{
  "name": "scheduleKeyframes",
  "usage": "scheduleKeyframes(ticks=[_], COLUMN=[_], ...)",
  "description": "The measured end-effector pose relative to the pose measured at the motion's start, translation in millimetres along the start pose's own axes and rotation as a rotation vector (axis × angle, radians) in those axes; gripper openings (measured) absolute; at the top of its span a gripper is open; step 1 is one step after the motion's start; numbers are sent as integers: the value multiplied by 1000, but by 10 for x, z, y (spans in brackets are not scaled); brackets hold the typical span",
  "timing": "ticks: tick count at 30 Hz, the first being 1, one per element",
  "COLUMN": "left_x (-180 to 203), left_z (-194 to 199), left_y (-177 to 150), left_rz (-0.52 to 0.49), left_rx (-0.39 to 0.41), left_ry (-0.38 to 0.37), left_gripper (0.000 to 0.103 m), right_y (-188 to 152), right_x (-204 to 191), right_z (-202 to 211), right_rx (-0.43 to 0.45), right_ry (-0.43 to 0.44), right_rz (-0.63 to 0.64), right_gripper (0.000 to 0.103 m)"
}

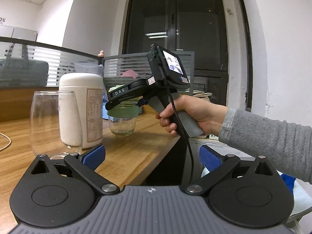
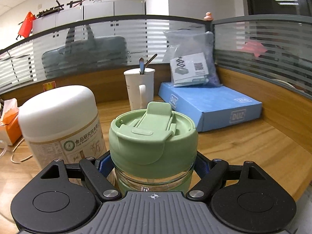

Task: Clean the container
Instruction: 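Carry the jar with the right gripper over to the wooden desk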

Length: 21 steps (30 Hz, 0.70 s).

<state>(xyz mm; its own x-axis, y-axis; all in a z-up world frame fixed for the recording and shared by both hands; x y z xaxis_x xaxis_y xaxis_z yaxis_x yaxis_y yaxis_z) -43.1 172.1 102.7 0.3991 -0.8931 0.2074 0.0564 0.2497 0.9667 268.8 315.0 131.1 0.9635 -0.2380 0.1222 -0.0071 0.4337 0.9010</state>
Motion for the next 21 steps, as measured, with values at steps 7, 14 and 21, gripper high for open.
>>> scheduleKeyframes(ticks=[7,14,21], left_x=[-74,-132,-126], left_z=[-35,-146,-172], left_y=[-30,-51,-87], left_rz=[38,72,68], left_rx=[-30,-53,-72], left_ry=[16,22,25], left_gripper=[103,103,103], right_y=[24,31,101], right_x=[-52,-47,-55], right_z=[-164,-206,-110], right_rx=[-14,-15,-23], right_ry=[3,9,10], right_rz=[26,33,28], right_gripper=[84,85,90])
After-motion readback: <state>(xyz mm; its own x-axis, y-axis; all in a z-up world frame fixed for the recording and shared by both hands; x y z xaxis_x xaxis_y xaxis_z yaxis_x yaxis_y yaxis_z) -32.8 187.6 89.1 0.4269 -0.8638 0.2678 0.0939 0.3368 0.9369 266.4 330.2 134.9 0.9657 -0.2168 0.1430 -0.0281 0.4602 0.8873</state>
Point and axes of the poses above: each gripper's, at about its wrist camera, not at the fingertips, and z roughly against the way its jaws point, x to its right, y to its top, the point moved 7 cm from there along -z, roughly the way its jaws point, and after that the axes turned 10 degrees about z, right-handed, at the moved point
